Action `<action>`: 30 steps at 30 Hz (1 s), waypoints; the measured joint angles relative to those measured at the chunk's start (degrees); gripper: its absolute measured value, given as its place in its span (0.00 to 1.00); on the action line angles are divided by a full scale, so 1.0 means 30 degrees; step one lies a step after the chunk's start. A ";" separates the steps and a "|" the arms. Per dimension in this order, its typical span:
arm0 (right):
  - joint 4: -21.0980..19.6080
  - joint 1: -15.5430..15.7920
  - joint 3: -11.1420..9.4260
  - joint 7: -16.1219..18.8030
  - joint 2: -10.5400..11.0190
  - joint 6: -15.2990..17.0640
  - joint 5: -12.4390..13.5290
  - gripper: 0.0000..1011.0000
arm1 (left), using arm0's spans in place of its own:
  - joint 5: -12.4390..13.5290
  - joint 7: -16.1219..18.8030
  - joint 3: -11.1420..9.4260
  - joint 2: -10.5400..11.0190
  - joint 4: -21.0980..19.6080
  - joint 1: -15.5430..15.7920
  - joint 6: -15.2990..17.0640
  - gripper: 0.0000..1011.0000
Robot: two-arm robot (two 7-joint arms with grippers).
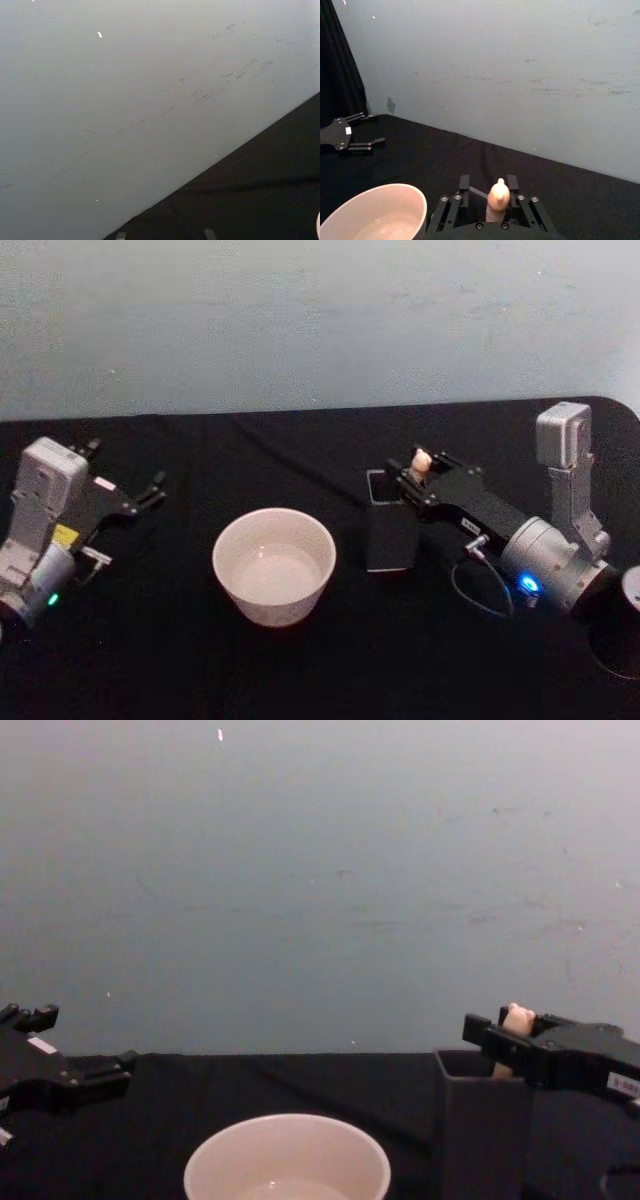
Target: Pick up the stirring spoon with one hand, stir inside the cup, then place it back in its original position.
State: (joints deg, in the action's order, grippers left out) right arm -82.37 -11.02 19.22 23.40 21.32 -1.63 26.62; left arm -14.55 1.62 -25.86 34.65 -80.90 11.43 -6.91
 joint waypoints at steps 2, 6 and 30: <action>-0.0004 0.0000 0.0000 0.0004 0.0001 -0.0001 0.0004 0.49 | 0.0000 0.0000 0.0000 0.0000 0.0000 0.0001 0.0000 0.99; -0.0011 -0.0001 0.0000 0.0010 0.0000 -0.0005 0.0010 0.63 | 0.0000 0.0000 0.0001 0.0000 0.0000 0.0001 0.0000 0.99; -0.0969 -0.0088 -0.1290 -0.0354 -0.0356 -0.1749 0.0355 0.99 | -0.0001 0.0000 0.0000 -0.0001 -0.0001 0.0001 0.0000 0.99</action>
State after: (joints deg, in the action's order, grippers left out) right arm -85.28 -11.28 15.35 22.33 20.26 -6.87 27.69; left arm -14.55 1.62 -25.86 34.64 -80.90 11.43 -6.91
